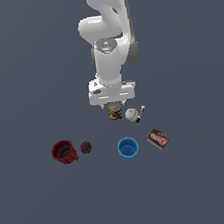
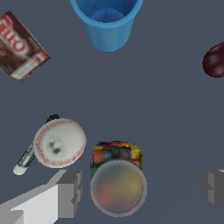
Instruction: Pick up a designated object from a clutter of objects.
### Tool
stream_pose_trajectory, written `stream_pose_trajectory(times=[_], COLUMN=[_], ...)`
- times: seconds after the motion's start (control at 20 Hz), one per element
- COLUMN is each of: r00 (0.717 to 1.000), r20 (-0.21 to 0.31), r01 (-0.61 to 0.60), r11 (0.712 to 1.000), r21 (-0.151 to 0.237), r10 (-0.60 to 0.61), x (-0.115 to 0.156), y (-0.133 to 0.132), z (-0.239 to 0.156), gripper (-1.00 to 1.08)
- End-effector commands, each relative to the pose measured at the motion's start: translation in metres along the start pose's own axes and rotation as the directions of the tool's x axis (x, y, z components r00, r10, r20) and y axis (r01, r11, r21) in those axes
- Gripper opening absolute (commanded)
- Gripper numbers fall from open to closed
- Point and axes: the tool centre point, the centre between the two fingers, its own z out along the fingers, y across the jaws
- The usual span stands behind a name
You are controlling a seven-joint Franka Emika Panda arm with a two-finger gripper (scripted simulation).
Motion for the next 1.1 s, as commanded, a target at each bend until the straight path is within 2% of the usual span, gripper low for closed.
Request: stream_pose_trajectory(times=[0.0,0.45,1.05], r00=[1.000,0.999,0.999], r20=[-0.002,-0.002,-0.002], r01=[0.011,0.033,0.034], r11=[1.000,0.999,0.999], r21=[0.000,0.000,0.000], r10=[-0.011,-0.033,-0.034], x=[-0.013,-0.038,-0.040], y=[-0.004,-0.012,-0.012], z=[0.012,0.033,0.046], gripper=[1.00,1.00,1.00])
